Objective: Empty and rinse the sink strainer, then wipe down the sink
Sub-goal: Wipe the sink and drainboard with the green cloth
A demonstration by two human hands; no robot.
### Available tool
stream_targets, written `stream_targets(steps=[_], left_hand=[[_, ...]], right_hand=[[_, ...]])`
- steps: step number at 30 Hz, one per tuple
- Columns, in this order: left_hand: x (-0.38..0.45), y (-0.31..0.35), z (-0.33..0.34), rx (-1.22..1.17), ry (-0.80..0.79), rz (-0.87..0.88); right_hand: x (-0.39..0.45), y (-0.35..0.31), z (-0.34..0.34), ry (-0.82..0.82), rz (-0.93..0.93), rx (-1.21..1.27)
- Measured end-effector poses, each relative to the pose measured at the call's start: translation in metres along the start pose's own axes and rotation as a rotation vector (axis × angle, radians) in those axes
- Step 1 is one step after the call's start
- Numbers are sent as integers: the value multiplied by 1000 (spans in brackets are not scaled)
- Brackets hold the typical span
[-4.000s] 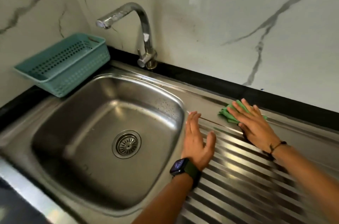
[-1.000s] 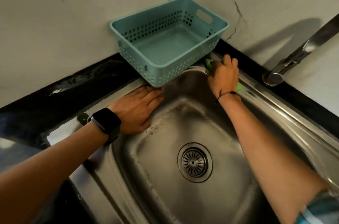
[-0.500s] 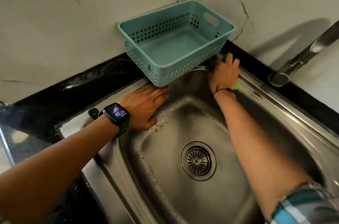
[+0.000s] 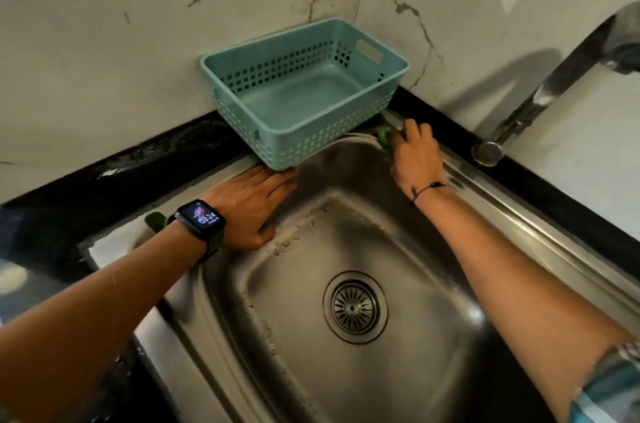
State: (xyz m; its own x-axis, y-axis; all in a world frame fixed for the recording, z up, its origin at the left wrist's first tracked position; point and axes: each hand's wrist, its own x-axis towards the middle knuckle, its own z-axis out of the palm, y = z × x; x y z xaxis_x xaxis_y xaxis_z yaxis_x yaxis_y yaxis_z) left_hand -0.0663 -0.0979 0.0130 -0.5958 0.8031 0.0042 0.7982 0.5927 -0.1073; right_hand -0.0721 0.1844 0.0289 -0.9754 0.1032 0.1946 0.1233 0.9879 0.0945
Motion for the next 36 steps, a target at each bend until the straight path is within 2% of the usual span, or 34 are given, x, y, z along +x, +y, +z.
stream_targets(steps=[5,10,14,17,20,24,29,31,33,36], left_hand=[[-1,5,-8,32,-61,2],[-3,8,-16,47,-7,20],[-7,11,-22,-34,-71,12],[-14,15,-25,-213,-25,-65],[-22,36,-28,-436,48,-174],[-25,104,-30,-648,39,-151],[5,232,-49,-884,94,1],[18,287,-63,-902,60,41],[24,338,-74,-883,-1,1],[17,386,-81,-806,-13,-64]], right_hand=[[-4,5,-8,-15,-86,-100],[-42,35,-15,-42,-107,-188],[-101,77,-26,-140,-20,-225],[-150,119,-37,-194,109,-225],[-203,151,-42,-167,267,-130],[-204,150,-32,-146,289,-70],[-164,137,-18,-94,204,9],[-163,140,-19,-113,151,25],[-176,152,-25,-142,102,33],[-216,172,-33,-144,150,80]])
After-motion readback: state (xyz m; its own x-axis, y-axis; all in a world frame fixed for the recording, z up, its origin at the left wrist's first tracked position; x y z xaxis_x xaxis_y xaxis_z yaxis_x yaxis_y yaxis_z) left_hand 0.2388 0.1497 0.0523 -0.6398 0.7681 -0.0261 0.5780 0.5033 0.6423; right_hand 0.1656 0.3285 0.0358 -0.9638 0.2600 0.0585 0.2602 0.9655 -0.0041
